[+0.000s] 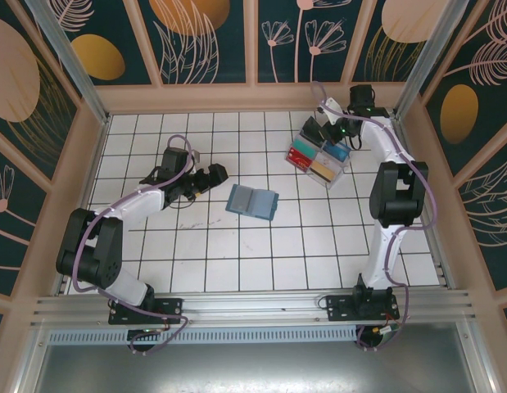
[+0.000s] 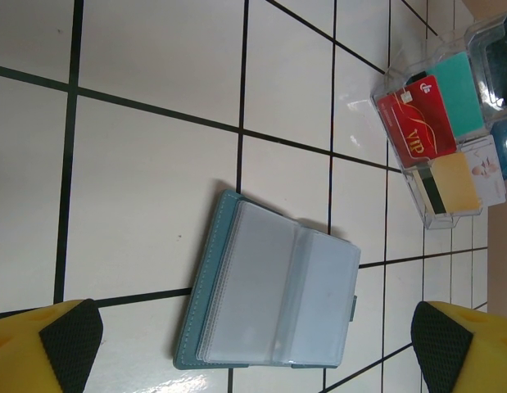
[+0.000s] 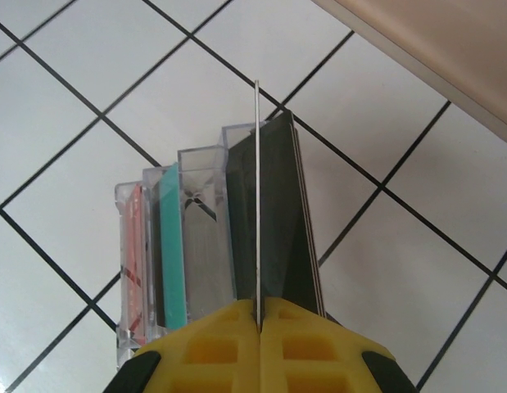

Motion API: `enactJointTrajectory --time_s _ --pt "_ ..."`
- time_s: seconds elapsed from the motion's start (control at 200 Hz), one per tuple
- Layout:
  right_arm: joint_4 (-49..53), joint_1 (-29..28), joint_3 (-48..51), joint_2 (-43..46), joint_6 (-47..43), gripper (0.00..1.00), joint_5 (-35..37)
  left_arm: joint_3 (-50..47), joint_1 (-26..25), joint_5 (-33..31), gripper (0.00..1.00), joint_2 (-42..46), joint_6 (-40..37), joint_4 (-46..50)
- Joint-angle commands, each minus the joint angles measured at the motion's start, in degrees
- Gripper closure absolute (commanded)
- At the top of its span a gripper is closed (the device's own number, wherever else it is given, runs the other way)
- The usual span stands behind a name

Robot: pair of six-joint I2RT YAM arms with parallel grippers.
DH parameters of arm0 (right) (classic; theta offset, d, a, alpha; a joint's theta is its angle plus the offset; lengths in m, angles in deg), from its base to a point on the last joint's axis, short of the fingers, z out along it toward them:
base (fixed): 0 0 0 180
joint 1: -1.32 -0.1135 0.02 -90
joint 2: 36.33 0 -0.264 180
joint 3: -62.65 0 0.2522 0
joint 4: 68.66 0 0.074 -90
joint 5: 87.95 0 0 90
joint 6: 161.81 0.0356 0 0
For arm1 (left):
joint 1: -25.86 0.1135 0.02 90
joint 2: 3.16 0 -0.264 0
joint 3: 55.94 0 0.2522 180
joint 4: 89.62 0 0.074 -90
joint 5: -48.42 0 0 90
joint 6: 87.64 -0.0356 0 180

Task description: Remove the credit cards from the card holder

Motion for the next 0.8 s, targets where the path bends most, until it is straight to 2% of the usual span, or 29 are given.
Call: enactJointTrajectory --time_s 0.0,0.19,0.485,0.666,0.796 --pt "1.3 0.2 -0.5 -1.5 -1.1 0.93 1.8 -0.2 0.2 1.0 0.01 -0.9 0.6 -1.6" --pt "2.3 0.4 -2.0 -2.2 -0.9 0.83 1.8 -0.2 0.3 1.1 0.01 -0.8 0.6 -1.6" --pt "1.1 0.4 -3.3 0.2 1.7 0.82 0.0 -0.9 0.2 0.2 0.01 -0.1 0.3 -1.4" --pt "-0.8 0.5 -5.0 4.7 10.0 0.69 -2.1 -0.9 0.2 -3.3 0.01 1.5 -0.4 0.2" --pt "-6.1 -1.2 0.4 10.7 18.7 0.65 -1.1 -1.2 0.3 -6.7 0.01 2.6 -0.9 1.3"
